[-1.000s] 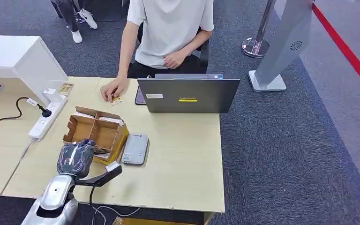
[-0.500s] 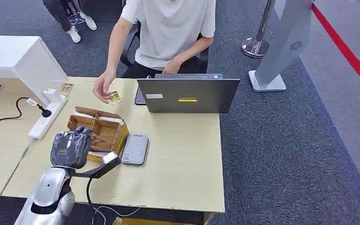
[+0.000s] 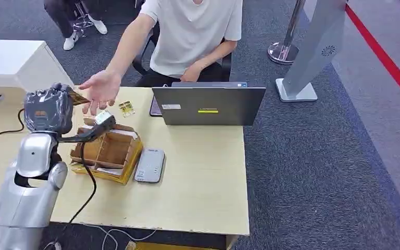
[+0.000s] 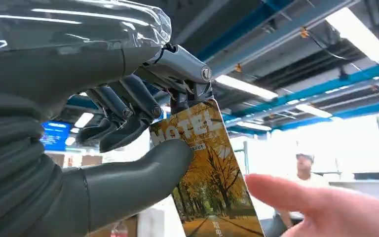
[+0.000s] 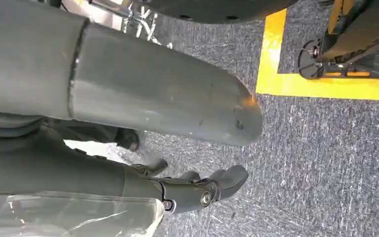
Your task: Pass the card to the sensor for recognition and then transmit it.
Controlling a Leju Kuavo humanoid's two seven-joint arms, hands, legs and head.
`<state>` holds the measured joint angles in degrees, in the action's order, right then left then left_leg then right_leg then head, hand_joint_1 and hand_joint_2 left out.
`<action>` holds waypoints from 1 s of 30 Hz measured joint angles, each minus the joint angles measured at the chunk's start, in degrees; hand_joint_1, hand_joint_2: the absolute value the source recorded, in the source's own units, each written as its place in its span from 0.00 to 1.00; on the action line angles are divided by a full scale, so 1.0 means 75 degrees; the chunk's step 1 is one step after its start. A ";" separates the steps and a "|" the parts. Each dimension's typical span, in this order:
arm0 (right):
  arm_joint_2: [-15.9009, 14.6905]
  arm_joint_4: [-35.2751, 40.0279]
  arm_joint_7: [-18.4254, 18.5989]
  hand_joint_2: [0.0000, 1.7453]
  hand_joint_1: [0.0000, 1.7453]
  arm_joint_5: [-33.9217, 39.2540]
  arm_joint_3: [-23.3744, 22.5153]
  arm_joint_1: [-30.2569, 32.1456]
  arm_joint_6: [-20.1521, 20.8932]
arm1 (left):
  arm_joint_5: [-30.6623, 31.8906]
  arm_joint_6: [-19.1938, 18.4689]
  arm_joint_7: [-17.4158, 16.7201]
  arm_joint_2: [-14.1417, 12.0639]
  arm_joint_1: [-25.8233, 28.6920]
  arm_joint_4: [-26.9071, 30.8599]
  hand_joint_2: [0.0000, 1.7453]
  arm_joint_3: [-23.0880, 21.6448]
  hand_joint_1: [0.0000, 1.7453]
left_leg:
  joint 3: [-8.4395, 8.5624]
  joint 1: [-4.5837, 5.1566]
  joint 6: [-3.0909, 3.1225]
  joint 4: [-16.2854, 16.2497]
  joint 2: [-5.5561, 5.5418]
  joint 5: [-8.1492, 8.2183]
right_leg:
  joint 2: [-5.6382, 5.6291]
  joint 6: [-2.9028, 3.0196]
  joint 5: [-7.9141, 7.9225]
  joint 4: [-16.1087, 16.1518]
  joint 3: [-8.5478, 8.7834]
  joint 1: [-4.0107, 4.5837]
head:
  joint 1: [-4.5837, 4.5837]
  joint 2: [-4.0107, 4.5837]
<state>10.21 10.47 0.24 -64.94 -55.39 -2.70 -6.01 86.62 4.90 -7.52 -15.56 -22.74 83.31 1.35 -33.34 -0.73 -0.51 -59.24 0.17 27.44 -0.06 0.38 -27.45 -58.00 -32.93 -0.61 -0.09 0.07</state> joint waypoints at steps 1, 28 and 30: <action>-0.0006 0.0000 0.0023 0.00 0.00 -0.0015 0.0003 -0.0002 0.0015 | 0.0000 0.0020 -0.0012 -0.0032 -0.0156 -0.0157 1.00 -0.0017 1.00 | 0.0000 0.0000 0.0000 0.0000 0.0000 0.0000 | 0.0000 0.0000 0.0000 0.0000 0.0000 0.0000 | 0.0000 0.0000; -0.0044 0.0000 0.0029 0.00 0.00 -0.0012 0.0003 -0.0017 -0.0073 | -0.0450 0.0717 0.0286 -0.0163 -0.0288 -0.1162 1.00 -0.0230 0.00 | -0.0013 0.0001 0.0000 0.0001 0.0005 0.0001 | -0.0007 0.0000 0.0000 -0.0001 -0.0008 -0.0001 | 0.0000 0.0000; -0.0044 0.0000 -0.0012 0.00 0.00 0.0047 0.0003 -0.0016 -0.0134 | -0.1424 0.0761 0.0756 -0.0172 0.0051 -0.0943 1.00 -0.0096 0.00 | -0.0015 0.0001 0.0001 0.0002 0.0010 0.0003 | -0.0012 0.0000 0.0000 0.0000 -0.0009 -0.0001 | 0.0003 0.0000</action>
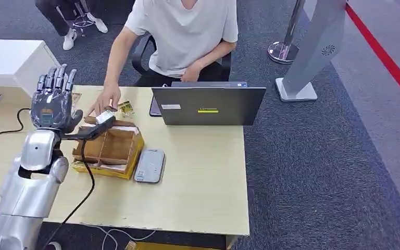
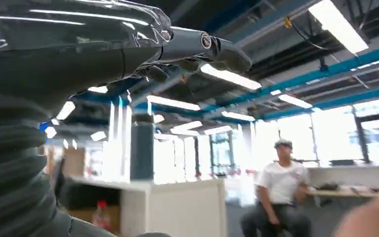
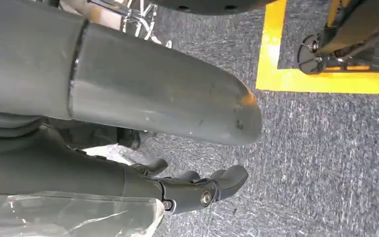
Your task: Pass the card to the sensor for recognition and then transmit it.
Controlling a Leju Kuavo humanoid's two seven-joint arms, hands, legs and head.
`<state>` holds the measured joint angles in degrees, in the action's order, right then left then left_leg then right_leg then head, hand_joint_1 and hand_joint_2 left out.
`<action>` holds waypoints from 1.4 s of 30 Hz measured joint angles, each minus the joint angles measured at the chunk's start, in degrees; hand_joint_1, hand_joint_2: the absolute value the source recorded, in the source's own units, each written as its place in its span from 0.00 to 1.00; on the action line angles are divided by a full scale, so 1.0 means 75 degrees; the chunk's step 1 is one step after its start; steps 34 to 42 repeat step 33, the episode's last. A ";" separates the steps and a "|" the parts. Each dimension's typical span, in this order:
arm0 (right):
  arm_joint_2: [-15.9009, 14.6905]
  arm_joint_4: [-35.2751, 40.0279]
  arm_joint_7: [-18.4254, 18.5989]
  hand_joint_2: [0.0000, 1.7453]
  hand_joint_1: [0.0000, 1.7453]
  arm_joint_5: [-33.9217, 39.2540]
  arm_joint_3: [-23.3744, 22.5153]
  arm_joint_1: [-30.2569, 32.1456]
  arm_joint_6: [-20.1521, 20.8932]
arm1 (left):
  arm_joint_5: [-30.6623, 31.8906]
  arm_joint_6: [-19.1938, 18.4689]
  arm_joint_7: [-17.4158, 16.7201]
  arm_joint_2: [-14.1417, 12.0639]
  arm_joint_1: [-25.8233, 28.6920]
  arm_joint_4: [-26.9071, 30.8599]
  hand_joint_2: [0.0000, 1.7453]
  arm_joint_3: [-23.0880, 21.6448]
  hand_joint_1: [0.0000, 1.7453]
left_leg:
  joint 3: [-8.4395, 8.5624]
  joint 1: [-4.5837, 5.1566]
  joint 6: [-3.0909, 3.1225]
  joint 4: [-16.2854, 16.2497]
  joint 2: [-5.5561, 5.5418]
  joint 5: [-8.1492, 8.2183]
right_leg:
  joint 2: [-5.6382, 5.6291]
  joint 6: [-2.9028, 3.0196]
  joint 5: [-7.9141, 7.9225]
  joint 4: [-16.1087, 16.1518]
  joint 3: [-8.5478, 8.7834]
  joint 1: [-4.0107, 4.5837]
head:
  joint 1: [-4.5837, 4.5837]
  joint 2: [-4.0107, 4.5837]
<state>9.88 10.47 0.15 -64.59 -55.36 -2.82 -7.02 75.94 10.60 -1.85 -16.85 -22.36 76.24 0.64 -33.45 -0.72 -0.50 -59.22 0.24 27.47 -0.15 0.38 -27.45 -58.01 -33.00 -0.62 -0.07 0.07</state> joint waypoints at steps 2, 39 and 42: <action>0.0000 0.0000 -0.0038 0.00 0.00 0.0047 -0.0006 0.0008 -0.0012 | -0.0751 -0.0003 0.0361 0.0003 0.0443 0.0338 1.00 0.0204 0.00 | 0.0000 0.0000 0.0001 0.0000 0.0010 0.0003 | -0.0010 0.0000 -0.0001 0.0001 -0.0010 0.0000 | -0.0003 0.0000; 0.0195 -0.0032 -0.0321 0.00 0.00 0.0924 -0.1113 0.0054 -0.0326 | -0.4737 -0.5880 0.5491 0.2850 0.3439 0.2015 1.00 1.0402 0.00 | -0.0006 0.0000 0.0011 0.0008 -0.0009 0.0046 | 0.0012 -0.0011 -0.0040 0.0006 0.0002 0.0001 | -0.0015 0.0000; 0.0195 -0.0032 -0.0321 0.00 0.00 0.0924 -0.1113 0.0054 -0.0326 | -0.4737 -0.5880 0.5491 0.2850 0.3439 0.2015 1.00 1.0402 0.00 | -0.0006 0.0000 0.0011 0.0008 -0.0009 0.0046 | 0.0012 -0.0011 -0.0040 0.0006 0.0002 0.0001 | -0.0015 0.0000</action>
